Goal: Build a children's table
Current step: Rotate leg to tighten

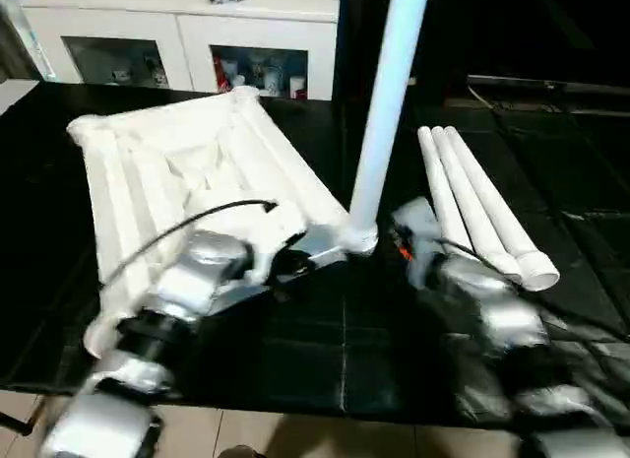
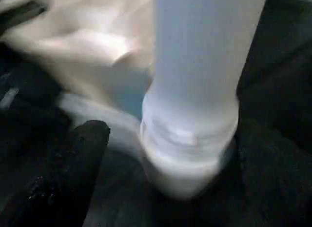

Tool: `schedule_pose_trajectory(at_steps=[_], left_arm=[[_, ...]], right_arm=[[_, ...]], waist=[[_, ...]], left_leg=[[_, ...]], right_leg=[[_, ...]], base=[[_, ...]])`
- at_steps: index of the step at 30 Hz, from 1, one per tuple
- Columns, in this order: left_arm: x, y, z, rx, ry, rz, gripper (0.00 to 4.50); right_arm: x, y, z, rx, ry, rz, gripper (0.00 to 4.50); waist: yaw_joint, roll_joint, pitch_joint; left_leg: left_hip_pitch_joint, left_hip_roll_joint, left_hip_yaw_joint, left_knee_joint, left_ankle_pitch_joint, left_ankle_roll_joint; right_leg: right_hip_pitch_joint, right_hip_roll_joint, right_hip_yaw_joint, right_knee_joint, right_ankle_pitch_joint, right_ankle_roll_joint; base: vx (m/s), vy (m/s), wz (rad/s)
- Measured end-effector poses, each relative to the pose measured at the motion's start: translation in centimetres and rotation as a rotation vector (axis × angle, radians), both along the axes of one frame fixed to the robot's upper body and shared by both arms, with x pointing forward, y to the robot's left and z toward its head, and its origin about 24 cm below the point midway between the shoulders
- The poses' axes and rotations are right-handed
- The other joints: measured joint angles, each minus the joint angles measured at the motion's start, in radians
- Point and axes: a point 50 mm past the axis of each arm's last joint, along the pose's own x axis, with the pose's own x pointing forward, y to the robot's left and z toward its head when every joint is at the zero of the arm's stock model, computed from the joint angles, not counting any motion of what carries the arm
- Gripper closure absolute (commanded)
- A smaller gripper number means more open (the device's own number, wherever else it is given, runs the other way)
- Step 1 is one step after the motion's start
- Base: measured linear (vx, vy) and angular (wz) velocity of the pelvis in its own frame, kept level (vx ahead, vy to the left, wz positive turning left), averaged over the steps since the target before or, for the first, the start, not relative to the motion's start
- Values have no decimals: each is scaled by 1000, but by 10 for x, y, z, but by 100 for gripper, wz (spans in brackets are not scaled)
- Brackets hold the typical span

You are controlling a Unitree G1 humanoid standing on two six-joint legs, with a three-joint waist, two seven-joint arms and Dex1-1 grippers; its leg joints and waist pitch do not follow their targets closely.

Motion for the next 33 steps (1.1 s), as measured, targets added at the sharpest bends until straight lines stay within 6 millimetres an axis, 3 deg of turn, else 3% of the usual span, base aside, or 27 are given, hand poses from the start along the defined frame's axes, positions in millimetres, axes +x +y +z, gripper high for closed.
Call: schedule_pose_trajectory(at_steps=[4, 9, 14, 21, 23, 26, 33], left_arm=[[-2, 10, 1, 12, 3, -70, 450], [-9, 24, 1, 42, 5, -213, 450], [-14, 27, 0, 55, 16, -311, 450], [-18, 27, 0, 69, 23, -399, 450], [-19, 27, 1, 72, 22, -414, 450], [-19, 26, 0, 73, 18, -427, 450], [-20, 26, 0, 73, 16, -435, 450]], right_arm=[[-6, -8, 2, -14, 8, 119, 8], [-12, -20, 9, -11, 18, 259, 8], [-8, -19, 21, -19, -20, 353, 8], [-8, -13, 23, -28, -15, 457, 8], [-10, -11, 20, -29, 2, 484, 45], [-11, -8, 17, -26, 17, 506, 48], [-11, -8, 14, -33, 21, 509, 122]], waist=[[3, 0, 0], [26, 0, 0], [41, 0, 0], [47, -2, 0], [47, -2, 0], [47, -2, 0], [46, -2, 0]], left_leg=[[-1, 0, 0, 2, 0, 1], [-1, 1, 0, 4, 0, 1], [-1, 1, 0, 9, -1, 1], [-1, 1, 0, 10, -1, 1], [-1, 1, 0, 10, -1, 1], [-1, 1, 0, 10, -1, 1], [-1, 1, 0, 10, -1, 1]], right_leg=[[0, 0, 0, 0, 0, 0], [0, 0, -1, 1, 0, 0], [1, -1, -1, 3, 1, -2], [2, -1, -1, 4, 2, -3], [2, -1, -1, 4, 2, -3], [2, -1, -1, 4, 2, -3], [2, -1, -1, 4, 2, -3]], base=[[0, 0, 0], [0, 0, 0], [0, 0, 0], [0, 0, 0], [0, 0, 0], [0, 0, 0], [0, 0, 0]])
